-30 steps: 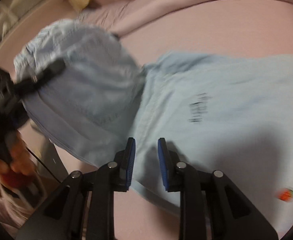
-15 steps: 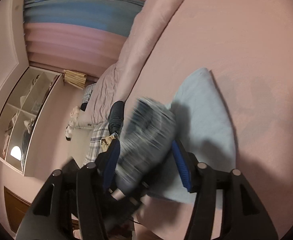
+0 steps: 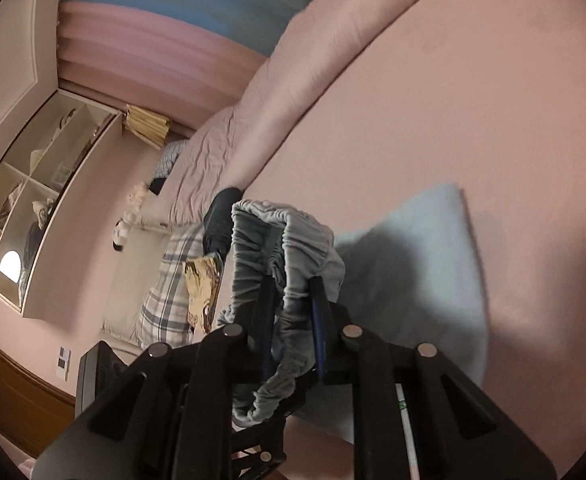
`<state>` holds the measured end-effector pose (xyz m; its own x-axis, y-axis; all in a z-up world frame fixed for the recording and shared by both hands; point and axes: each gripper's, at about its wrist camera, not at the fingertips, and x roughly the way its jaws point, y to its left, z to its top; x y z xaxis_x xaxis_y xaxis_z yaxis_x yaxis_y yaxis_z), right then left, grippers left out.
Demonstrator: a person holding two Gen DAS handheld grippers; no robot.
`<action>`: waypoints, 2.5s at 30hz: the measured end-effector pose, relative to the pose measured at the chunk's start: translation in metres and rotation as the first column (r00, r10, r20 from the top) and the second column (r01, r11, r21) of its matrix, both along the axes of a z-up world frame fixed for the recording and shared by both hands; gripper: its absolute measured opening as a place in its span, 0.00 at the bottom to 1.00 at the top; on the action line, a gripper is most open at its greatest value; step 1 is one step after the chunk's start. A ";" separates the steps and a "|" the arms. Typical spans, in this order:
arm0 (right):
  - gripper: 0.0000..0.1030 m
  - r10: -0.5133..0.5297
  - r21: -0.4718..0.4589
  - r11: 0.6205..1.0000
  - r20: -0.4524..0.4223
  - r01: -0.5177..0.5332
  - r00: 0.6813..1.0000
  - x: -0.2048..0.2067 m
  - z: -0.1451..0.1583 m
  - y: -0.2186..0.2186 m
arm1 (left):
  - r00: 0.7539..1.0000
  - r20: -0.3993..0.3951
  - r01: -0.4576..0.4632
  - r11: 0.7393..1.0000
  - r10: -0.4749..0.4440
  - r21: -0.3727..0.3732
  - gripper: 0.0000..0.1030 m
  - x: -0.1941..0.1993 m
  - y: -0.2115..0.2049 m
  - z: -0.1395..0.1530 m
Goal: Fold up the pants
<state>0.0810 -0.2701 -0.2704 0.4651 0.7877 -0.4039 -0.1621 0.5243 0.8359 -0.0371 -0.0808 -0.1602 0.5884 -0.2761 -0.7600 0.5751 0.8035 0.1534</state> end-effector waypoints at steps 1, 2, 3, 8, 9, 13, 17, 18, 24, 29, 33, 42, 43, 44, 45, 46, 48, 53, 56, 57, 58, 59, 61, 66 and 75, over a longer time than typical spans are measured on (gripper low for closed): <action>0.16 -0.013 -0.016 1.000 -0.009 0.013 1.000 -0.001 -0.003 -0.002 | 1.000 -0.027 0.008 1.000 -0.007 0.017 0.22 0.001 -0.008 -0.011; 0.16 -0.028 -0.035 0.999 -0.024 0.027 0.999 0.000 -0.011 -0.003 | 0.999 -0.039 0.010 0.999 -0.009 0.031 0.24 0.003 -0.011 -0.019; 0.16 -0.045 -0.067 0.997 -0.046 0.042 0.998 0.000 -0.021 -0.004 | 0.999 -0.048 0.012 0.998 -0.010 0.057 0.25 0.003 -0.017 -0.029; 0.19 -0.117 -0.141 0.985 -0.127 0.099 0.985 0.003 -0.059 -0.015 | 0.999 -0.004 0.042 0.991 -0.041 0.131 0.28 -0.003 -0.031 -0.037; 0.23 -0.126 -0.120 0.987 -0.143 0.109 0.982 0.003 -0.060 -0.017 | 0.999 -0.032 0.043 0.993 -0.039 0.111 0.30 -0.002 -0.027 -0.032; 0.33 -0.161 -0.167 0.976 -0.136 0.137 0.978 -0.001 -0.043 -0.020 | 0.992 -0.122 0.007 1.000 -0.008 -0.008 0.30 -0.003 0.005 -0.008; 0.37 -0.172 -0.252 0.955 -0.036 0.157 0.984 -0.010 -0.013 -0.020 | 0.977 -0.215 -0.040 0.984 0.002 -0.176 0.32 -0.002 0.044 0.011; 0.37 -0.172 -0.291 0.943 -0.002 0.164 0.985 -0.011 -0.003 -0.016 | 0.975 -0.224 -0.053 0.977 0.006 -0.208 0.35 -0.001 0.052 0.014; 0.37 -0.108 -0.315 0.940 0.093 0.132 0.990 0.004 0.032 0.007 | 0.984 -0.143 -0.142 0.950 0.105 -0.280 0.44 0.027 0.042 0.019; 0.37 -0.138 -0.284 0.944 0.125 0.168 0.983 -0.004 0.039 0.004 | 0.999 -0.017 -0.042 0.993 0.041 -0.107 0.44 0.032 -0.012 0.001; 0.37 -0.133 -0.268 0.950 0.122 0.162 0.984 -0.004 0.035 -0.006 | 1.000 -0.027 0.015 0.999 -0.014 0.037 0.47 0.025 -0.040 -0.044; 0.20 0.051 -0.216 0.974 -0.111 -0.074 0.992 0.039 -0.024 0.033 | 0.991 -0.120 0.051 0.997 -0.058 -0.066 0.49 0.025 -0.022 -0.030; 0.09 0.040 -0.236 0.969 -0.131 -0.070 0.991 0.042 -0.030 0.031 | 0.988 -0.133 0.061 0.991 -0.078 -0.123 0.49 0.019 -0.012 -0.022; 0.04 0.033 -0.228 0.971 -0.144 -0.065 0.989 0.043 -0.035 0.026 | 0.986 -0.141 0.068 0.986 -0.090 -0.151 0.49 0.020 -0.005 -0.017; 0.04 0.027 -0.205 0.977 -0.161 -0.061 0.987 0.042 -0.039 0.020 | 0.983 -0.154 0.070 0.977 -0.102 -0.199 0.49 0.016 0.006 -0.010; 0.03 0.027 -0.196 0.979 -0.163 -0.059 0.986 0.041 -0.040 0.017 | 0.984 -0.154 0.058 0.971 -0.095 -0.233 0.49 0.014 0.017 -0.003; 0.02 0.035 -0.206 0.976 -0.155 -0.067 0.987 0.037 -0.043 0.012 | 0.987 -0.150 0.012 0.955 -0.059 -0.297 0.49 0.016 0.041 0.009; 0.16 0.053 -0.222 0.972 -0.119 -0.079 0.991 0.030 -0.024 0.019 | 0.976 -0.155 -0.195 0.939 0.155 -0.285 0.50 0.050 0.086 0.007; 0.16 0.100 -0.302 0.948 -0.027 -0.103 0.995 0.028 0.001 0.041 | 0.955 -0.193 -0.276 0.917 0.227 -0.289 0.50 0.063 0.097 -0.004; 0.16 0.113 -0.325 0.939 -0.021 -0.113 0.993 0.027 0.004 0.045 | 0.949 -0.203 -0.292 0.913 0.241 -0.284 0.50 0.067 0.098 -0.009; 0.16 0.128 -0.353 0.927 -0.022 -0.127 0.992 0.026 0.004 0.050 | 0.946 -0.208 -0.302 0.912 0.250 -0.277 0.50 0.074 0.097 -0.011; 0.16 0.145 -0.384 0.912 -0.030 -0.146 0.989 0.024 0.004 0.054 | 0.938 -0.222 -0.320 0.910 0.266 -0.263 0.50 0.083 0.096 -0.018; 0.16 0.180 -0.449 0.874 -0.054 -0.185 0.982 0.013 -0.002 0.059 | 0.926 -0.245 -0.345 0.909 0.288 -0.234 0.50 0.090 0.097 -0.024; 0.06 0.207 -0.511 0.836 -0.044 -0.200 0.977 -0.023 -0.031 0.055 | 0.917 -0.268 -0.348 0.922 0.297 -0.169 0.51 0.106 0.090 -0.049; 0.24 0.200 -0.473 0.860 -0.035 -0.192 0.979 -0.016 -0.013 0.061 | 0.910 -0.328 -0.359 0.876 0.253 -0.321 0.52 0.082 0.125 -0.020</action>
